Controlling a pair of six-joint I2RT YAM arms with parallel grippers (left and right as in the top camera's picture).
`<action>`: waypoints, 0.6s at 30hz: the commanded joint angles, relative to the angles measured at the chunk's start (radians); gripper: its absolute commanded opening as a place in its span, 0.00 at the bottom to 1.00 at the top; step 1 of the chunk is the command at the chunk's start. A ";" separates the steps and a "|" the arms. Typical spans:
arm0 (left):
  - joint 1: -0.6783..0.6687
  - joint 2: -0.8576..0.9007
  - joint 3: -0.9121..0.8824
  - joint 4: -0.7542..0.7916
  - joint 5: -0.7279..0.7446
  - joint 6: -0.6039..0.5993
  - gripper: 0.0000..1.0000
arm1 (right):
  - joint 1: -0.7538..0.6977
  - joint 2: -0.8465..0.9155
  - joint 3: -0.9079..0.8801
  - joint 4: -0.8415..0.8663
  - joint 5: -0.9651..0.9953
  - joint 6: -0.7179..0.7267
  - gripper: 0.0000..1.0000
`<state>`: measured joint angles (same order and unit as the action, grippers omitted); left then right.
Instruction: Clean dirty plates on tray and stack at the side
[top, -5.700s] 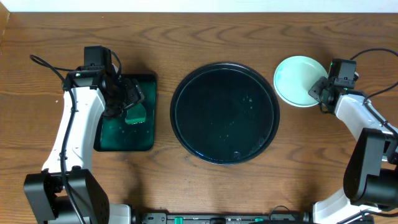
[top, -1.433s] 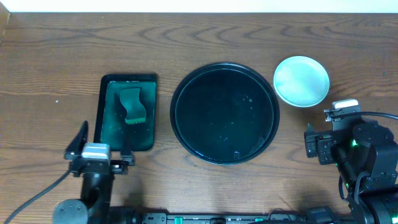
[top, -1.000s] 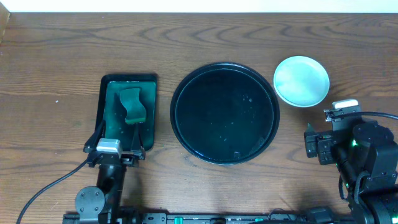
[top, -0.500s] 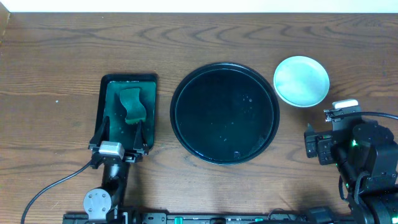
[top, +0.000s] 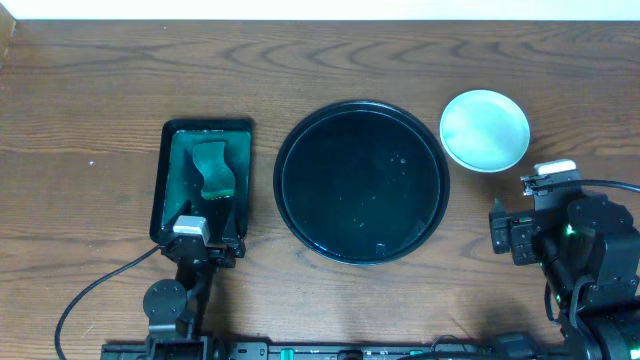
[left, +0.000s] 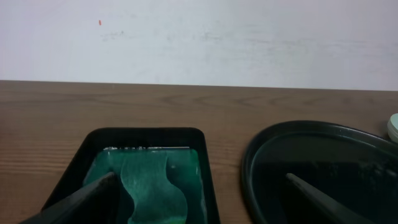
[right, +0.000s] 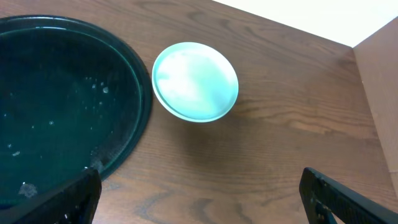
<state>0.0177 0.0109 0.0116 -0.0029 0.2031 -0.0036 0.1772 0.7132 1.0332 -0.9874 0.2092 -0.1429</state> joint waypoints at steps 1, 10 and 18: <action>-0.002 -0.010 -0.008 -0.050 0.014 -0.017 0.82 | 0.007 0.001 0.013 -0.001 -0.001 -0.008 0.99; -0.002 -0.010 -0.008 -0.050 0.021 -0.021 0.82 | 0.007 0.001 0.013 -0.001 -0.001 -0.008 0.99; -0.002 -0.010 -0.008 -0.049 0.022 -0.021 0.82 | 0.007 0.001 0.013 -0.002 -0.001 -0.008 0.99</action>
<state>0.0177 0.0109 0.0116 -0.0032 0.2035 -0.0113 0.1772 0.7132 1.0332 -0.9874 0.2092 -0.1429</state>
